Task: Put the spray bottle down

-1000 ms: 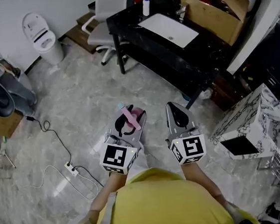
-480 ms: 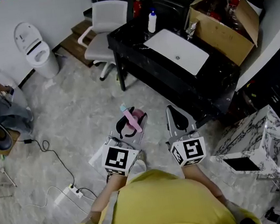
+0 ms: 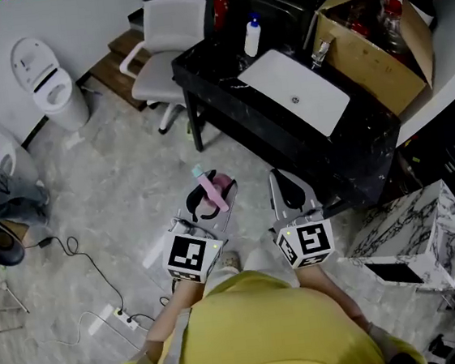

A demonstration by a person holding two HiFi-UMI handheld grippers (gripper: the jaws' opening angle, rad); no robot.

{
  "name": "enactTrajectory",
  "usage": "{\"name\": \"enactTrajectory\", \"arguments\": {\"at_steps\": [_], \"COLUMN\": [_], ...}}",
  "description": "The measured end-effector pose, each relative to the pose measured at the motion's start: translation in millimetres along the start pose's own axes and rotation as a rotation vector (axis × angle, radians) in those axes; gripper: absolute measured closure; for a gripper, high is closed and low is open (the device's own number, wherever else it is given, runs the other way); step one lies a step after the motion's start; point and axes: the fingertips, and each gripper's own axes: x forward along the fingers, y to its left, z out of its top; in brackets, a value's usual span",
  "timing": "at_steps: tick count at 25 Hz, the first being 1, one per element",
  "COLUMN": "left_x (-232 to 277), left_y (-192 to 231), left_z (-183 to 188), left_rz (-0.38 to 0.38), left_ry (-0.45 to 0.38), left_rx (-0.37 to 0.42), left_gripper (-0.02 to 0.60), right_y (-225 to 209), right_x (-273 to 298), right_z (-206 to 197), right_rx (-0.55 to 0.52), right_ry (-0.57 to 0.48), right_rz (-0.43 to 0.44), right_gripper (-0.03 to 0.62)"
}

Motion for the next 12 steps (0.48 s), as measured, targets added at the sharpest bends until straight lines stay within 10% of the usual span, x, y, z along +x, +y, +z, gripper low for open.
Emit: {"name": "enactTrajectory", "arguments": {"at_steps": [12], "left_x": [50], "left_y": [32], "left_z": [-10], "left_rz": [-0.023], "left_ry": [-0.002], "left_rx": [-0.029], "left_gripper": [0.414], "right_y": [-25], "right_x": [63], "right_z": [0], "right_rx": [0.003], "right_ry": [-0.015], "right_rz": [0.021], "right_gripper": [0.594]}}
